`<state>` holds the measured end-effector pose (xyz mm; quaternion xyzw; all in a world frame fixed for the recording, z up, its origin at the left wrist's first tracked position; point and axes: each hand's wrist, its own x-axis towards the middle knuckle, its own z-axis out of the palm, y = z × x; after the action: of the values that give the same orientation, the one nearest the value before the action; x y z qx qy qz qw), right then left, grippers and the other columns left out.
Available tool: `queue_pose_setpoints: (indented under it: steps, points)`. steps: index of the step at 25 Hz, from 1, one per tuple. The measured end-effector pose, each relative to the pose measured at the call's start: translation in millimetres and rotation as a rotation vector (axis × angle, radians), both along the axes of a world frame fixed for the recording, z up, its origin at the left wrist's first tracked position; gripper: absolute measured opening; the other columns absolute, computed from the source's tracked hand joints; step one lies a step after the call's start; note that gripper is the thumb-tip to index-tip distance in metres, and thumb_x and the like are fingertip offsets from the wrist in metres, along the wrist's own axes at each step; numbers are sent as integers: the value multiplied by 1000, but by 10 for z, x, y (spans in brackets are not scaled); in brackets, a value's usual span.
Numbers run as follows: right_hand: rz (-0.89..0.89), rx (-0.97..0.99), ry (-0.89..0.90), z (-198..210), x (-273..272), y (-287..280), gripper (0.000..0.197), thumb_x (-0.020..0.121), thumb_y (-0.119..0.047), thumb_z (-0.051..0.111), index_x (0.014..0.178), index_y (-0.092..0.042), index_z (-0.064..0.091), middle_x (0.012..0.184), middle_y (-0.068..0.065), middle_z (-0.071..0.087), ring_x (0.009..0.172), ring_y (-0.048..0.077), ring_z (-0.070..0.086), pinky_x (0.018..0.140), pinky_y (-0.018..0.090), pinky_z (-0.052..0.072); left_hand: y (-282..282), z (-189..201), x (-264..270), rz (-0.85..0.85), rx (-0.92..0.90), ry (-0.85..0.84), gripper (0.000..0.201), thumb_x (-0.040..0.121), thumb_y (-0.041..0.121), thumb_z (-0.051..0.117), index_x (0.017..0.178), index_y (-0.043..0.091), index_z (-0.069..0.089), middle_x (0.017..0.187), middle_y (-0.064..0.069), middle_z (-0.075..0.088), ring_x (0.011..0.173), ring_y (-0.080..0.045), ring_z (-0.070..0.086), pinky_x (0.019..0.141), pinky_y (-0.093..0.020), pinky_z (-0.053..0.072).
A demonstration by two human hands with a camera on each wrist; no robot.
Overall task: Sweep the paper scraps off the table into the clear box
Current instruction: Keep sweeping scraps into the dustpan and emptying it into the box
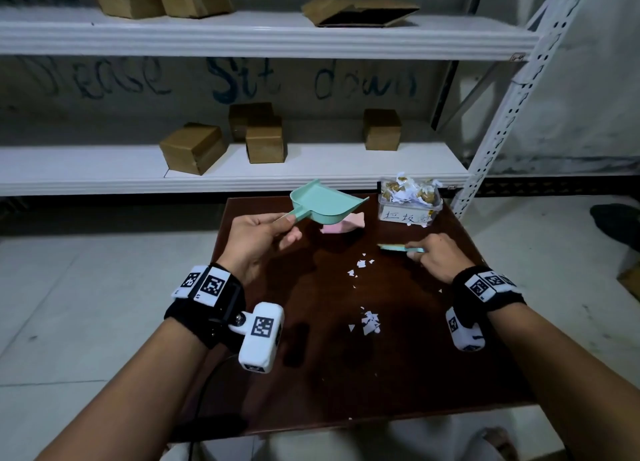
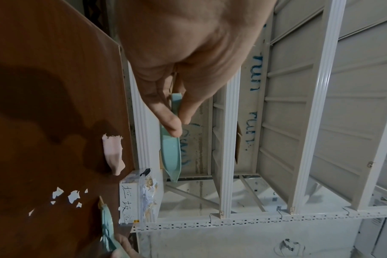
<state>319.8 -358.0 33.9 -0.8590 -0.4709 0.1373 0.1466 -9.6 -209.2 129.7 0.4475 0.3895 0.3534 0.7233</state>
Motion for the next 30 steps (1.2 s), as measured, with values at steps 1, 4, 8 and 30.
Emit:
queue_pose_setpoints:
  steps: [1,4,8,30]
  points:
    - [38,0,28,53,-38,-43,23,96,-26,68,116,-21,78,94,10,77,91,27,71,87,34,55,-18,2,-21,-7,-2,-3,11,89,-3,68,97,-10,72,69,-20,68,52,-14,63,53,-16,55]
    - [111,6,50,205,-110,-175,16,95,-22,69,105,-22,82,72,-2,76,74,15,71,85,38,59,-54,5,-83,-26,-1,-5,15,89,-3,68,101,-12,71,69,-21,68,51,-14,63,52,-16,54]
    - [23,122,24,371,-45,-284,17,97,-24,67,107,-24,80,83,4,79,68,15,73,81,35,59,-74,11,-157,-47,12,-8,18,89,-3,68,104,-13,70,71,-21,67,52,-14,64,51,-15,53]
    - [-134,-18,-223,-196,410,374,32,101,-20,59,130,-10,70,116,28,69,106,43,66,92,42,53,11,5,-158,-65,-19,25,13,89,-2,68,100,-8,73,69,-19,68,57,-16,67,56,-16,57]
